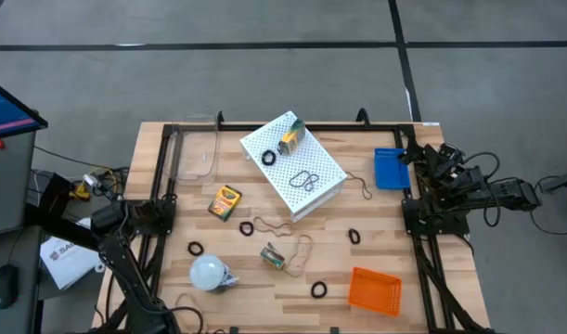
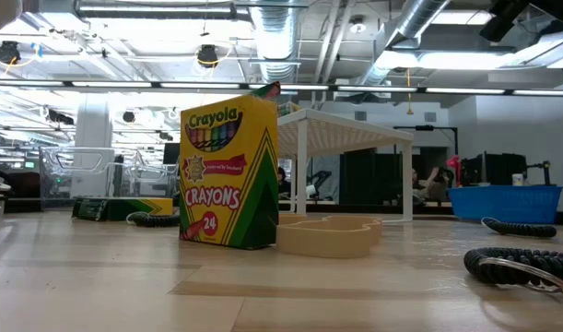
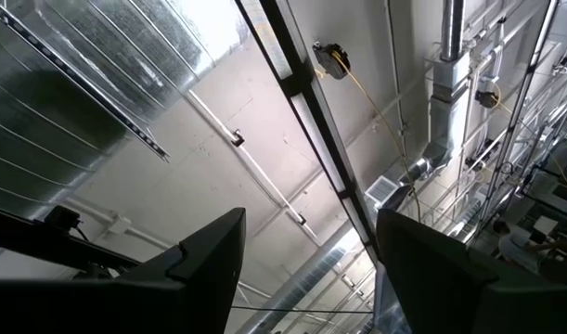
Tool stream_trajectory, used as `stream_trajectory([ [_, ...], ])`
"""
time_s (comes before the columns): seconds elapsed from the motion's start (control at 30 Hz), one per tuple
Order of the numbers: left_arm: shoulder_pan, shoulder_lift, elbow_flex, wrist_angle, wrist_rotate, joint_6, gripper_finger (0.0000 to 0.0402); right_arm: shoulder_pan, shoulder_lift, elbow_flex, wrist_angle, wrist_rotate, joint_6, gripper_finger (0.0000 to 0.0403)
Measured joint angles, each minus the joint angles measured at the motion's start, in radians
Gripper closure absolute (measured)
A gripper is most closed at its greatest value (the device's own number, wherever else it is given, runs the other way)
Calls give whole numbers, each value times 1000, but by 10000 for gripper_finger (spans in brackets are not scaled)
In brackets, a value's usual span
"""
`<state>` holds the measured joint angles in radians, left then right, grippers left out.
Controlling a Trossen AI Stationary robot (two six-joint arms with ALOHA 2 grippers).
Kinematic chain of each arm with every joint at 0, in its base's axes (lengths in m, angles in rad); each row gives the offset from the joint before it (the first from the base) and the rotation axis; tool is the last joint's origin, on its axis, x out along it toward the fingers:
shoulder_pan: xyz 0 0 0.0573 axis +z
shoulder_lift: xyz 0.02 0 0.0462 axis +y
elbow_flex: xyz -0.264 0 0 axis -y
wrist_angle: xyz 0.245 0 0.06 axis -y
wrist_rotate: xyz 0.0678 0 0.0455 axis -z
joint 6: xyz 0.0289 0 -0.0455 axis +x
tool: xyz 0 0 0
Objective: Pick & Place Office Desk Supplies
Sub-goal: Put the brown rubber band into the orange bin
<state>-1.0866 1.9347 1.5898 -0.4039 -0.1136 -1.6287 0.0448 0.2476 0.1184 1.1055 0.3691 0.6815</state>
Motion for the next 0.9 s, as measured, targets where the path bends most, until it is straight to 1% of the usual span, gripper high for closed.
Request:
stream_trajectory([
  [0.1, -5, 0, 0, -53, 31, 31, 225, 0, 0, 0, 3, 0, 0, 163],
  [0.17, -13, 0, 0, -64, 12, 33, 228, 0, 0, 0, 3, 0, 0, 163],
  [0.3, -30, 9, 0, -9, -50, 32, 223, 0, 0, 0, 7, -2, -3, 163],
  [0.43, -52, 56, 0, 68, -53, 32, 210, 0, 0, 0, 6, -2, -9, 163],
  [0.57, -62, 77, 0, 63, -43, 76, 198, 1, 0, 0, 5, -3, -16, 163],
  [0.63, -64, 79, 0, 33, -43, 139, 194, 1, 0, 0, 3, -5, -16, 163],
  [0.73, -66, 79, 0, -71, -46, 236, 189, 1, 0, 0, 0, -26, -16, 163],
  [0.8, -67, 79, 0, -144, -46, 271, 185, 1, 0, 0, -2, -33, -17, 163],
  [0.9, -66, 70, 0, -212, -57, 295, 176, 13, 0, 0, -12, -51, -19, 163],
])
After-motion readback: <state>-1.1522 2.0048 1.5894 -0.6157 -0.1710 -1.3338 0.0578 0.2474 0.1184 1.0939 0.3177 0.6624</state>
